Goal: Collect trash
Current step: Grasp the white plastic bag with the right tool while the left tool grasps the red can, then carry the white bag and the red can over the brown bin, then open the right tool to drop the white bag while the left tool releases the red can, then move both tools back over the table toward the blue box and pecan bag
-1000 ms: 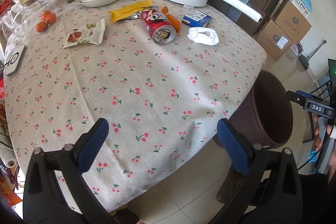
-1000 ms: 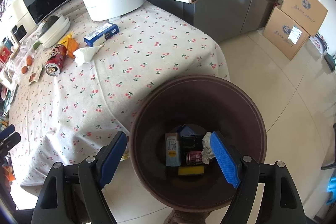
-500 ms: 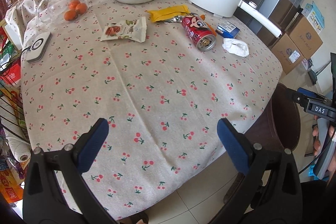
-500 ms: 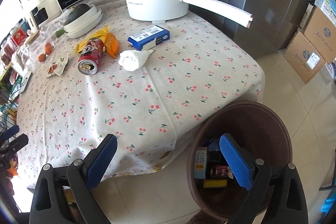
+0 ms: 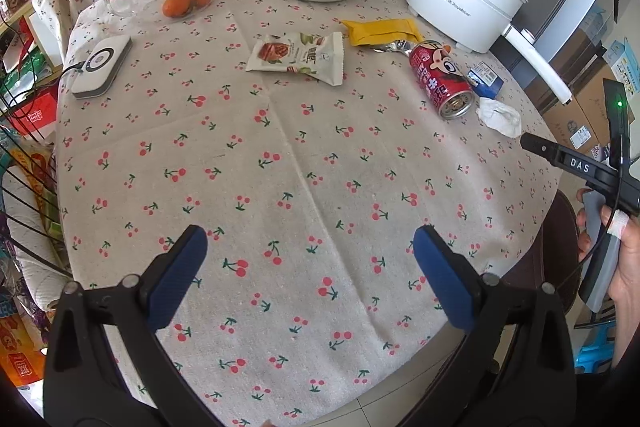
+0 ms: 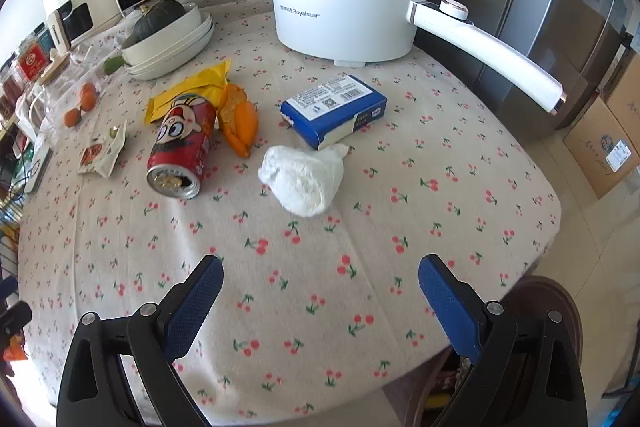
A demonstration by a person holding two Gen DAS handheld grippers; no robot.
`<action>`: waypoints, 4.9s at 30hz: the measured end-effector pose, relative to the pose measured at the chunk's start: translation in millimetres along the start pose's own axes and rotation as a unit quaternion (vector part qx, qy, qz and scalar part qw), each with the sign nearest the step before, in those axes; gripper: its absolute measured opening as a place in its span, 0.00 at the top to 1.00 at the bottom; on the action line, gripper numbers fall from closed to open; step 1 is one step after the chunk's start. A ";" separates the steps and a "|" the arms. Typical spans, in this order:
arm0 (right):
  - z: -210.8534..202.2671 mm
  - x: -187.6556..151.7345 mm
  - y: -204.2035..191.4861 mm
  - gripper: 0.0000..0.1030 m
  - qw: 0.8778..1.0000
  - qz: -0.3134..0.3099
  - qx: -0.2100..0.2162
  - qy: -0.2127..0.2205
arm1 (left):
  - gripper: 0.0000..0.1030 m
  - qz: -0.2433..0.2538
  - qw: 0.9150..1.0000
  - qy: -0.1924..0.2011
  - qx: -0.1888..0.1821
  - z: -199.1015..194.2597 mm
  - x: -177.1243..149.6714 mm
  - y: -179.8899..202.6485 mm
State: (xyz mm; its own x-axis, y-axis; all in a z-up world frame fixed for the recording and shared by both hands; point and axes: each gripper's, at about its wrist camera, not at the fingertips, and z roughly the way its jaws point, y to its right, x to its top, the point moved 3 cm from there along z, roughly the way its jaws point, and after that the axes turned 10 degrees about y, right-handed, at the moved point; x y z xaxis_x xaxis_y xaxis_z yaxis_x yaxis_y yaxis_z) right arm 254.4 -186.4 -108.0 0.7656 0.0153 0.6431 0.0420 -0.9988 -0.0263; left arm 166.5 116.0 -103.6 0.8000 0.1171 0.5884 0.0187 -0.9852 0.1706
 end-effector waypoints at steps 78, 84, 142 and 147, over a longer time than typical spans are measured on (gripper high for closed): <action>-133.3 -107.5 133.1 0.81 0.998 0.046 -0.034 -0.017 | 0.48 0.009 0.990 0.051 -0.132 -22.3 -11.6 118.0; -132.8 -122.6 157.9 0.81 0.997 0.054 -0.045 -0.031 | 0.48 0.034 0.985 0.033 -0.168 -14.9 -19.2 163.9; -131.3 -131.6 209.6 0.21 0.990 0.120 -0.060 -0.048 | 0.01 0.120 0.980 -0.017 -0.157 11.0 -47.8 240.3; -127.3 -120.4 184.2 0.20 0.993 0.102 -0.050 -0.045 | 0.01 0.108 0.984 -0.008 -0.140 4.5 -41.9 208.6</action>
State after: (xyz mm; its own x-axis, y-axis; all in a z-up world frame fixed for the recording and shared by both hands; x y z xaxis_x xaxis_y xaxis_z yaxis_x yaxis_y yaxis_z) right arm 88.3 -378.2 -92.8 0.8065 -0.1873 0.5607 -0.1802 -0.9812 -0.0686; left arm 139.6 -95.0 -96.3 0.7769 -0.0954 0.6224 -0.3167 -0.9135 0.2553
